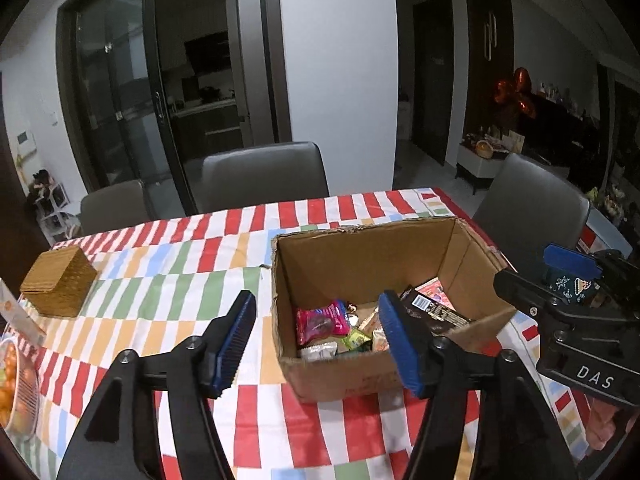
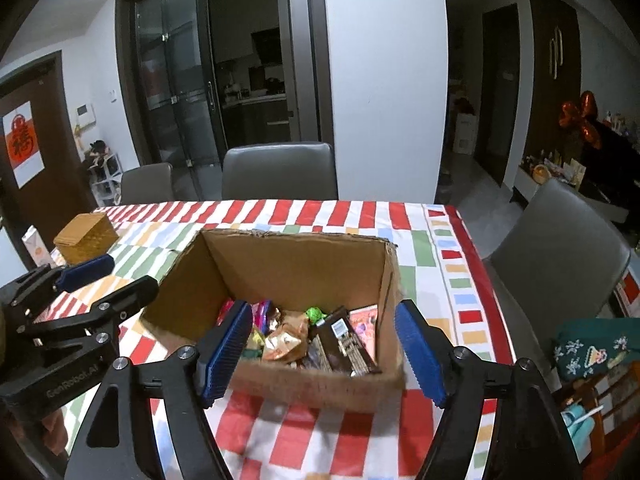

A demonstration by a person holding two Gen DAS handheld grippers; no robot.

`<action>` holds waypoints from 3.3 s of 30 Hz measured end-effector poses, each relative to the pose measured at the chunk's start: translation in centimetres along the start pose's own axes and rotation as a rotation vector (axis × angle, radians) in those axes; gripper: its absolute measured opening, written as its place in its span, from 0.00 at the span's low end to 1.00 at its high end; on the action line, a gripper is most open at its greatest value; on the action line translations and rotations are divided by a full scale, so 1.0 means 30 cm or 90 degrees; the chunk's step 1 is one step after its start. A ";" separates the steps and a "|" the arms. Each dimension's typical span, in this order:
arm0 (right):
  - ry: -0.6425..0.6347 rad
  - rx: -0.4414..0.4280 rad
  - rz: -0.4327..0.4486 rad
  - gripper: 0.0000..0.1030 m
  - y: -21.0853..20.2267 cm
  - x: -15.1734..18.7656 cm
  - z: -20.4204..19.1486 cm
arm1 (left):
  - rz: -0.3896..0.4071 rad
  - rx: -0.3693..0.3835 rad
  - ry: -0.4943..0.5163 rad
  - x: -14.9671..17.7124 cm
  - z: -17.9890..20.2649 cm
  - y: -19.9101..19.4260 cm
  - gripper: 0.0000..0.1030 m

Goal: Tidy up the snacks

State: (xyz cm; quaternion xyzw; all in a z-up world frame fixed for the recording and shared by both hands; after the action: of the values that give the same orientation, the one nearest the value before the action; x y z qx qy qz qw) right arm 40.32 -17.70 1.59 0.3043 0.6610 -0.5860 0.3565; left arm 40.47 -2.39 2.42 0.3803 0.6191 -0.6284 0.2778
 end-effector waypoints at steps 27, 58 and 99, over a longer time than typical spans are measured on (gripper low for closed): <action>-0.013 0.063 0.111 0.89 -0.467 0.190 -0.001 | 0.084 -0.003 -0.024 0.192 0.026 -0.437 0.93; 0.000 0.078 0.114 0.90 -0.630 0.302 0.005 | 0.100 0.002 -0.015 0.272 0.059 -0.569 1.00; 0.006 0.065 0.103 0.90 -0.636 0.308 0.006 | 0.102 0.004 -0.020 0.280 0.059 -0.574 1.00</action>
State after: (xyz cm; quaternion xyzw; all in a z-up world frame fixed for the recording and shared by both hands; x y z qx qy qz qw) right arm 19.52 -20.47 4.56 0.3773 0.6051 -0.5868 0.3836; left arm 21.43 -1.76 5.17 0.4197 0.5803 -0.6121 0.3354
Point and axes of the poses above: each gripper's, at about its wrist camera, not at the fingertips, and y roughly the way its jaws point, z to its right, x to its underside, the point moved 8 cm from there along y, roughly the way its jaws point, and after that the axes turned 3 degrees about z, right-handed, at the moved point
